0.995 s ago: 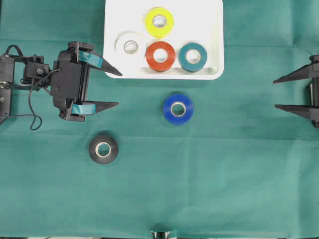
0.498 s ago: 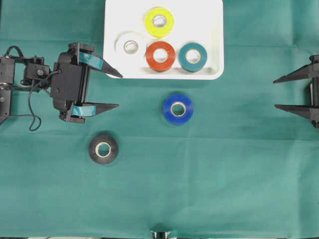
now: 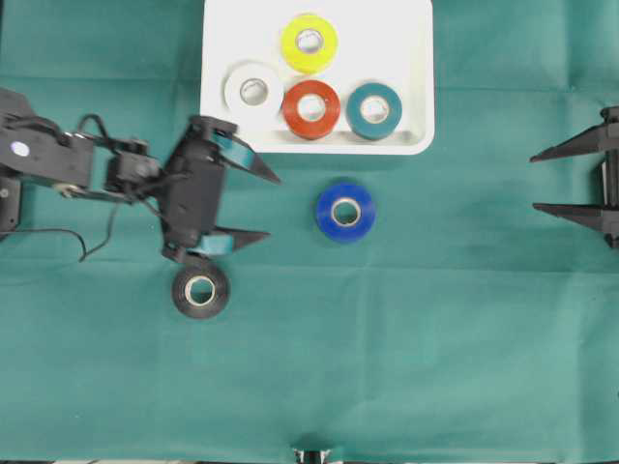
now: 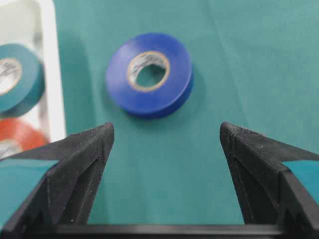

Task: Put the tape into the white case with the left arm.
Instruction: 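Move the open left gripper over the blue tape roll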

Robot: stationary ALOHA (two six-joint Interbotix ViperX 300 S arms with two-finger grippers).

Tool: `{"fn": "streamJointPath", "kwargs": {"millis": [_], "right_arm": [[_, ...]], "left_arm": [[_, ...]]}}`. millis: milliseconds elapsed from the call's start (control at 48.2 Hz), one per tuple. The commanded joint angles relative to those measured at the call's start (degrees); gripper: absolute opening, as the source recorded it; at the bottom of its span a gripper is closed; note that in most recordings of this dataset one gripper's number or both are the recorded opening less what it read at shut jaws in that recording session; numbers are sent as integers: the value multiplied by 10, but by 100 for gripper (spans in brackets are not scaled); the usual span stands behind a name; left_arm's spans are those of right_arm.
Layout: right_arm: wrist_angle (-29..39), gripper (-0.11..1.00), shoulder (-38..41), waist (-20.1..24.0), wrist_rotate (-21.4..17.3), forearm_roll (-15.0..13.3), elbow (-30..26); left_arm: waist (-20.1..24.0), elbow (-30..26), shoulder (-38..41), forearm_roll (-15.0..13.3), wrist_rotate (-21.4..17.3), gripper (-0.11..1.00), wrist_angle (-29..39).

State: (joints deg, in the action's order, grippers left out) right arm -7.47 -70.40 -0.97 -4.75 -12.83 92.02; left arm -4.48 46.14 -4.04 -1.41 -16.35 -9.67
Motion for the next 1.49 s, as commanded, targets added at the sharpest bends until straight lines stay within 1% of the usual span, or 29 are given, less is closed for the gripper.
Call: {"fn": "streamJointPath", "kwargs": {"millis": [0, 207, 601, 788, 1161, 1472], "right_arm": [[-3, 97, 4, 0, 0, -1, -4], [-3, 97, 4, -1, 0, -1, -4], [-3, 97, 4, 0, 0, -1, -4], [-3, 97, 4, -1, 0, -1, -4], [-3, 97, 4, 0, 0, -1, -5], [-3, 97, 4, 0, 0, -1, -4]], "left_arm": [[-9, -33, 17, -2, 1, 88, -2], [-20, -75, 62, -2, 1, 88, 2], [-21, -134, 139, -2, 1, 88, 4], [-25, -159, 163, -2, 1, 88, 19], [-23, -200, 199, -2, 1, 88, 62], [-10, -214, 219, -2, 0, 88, 87]]}}
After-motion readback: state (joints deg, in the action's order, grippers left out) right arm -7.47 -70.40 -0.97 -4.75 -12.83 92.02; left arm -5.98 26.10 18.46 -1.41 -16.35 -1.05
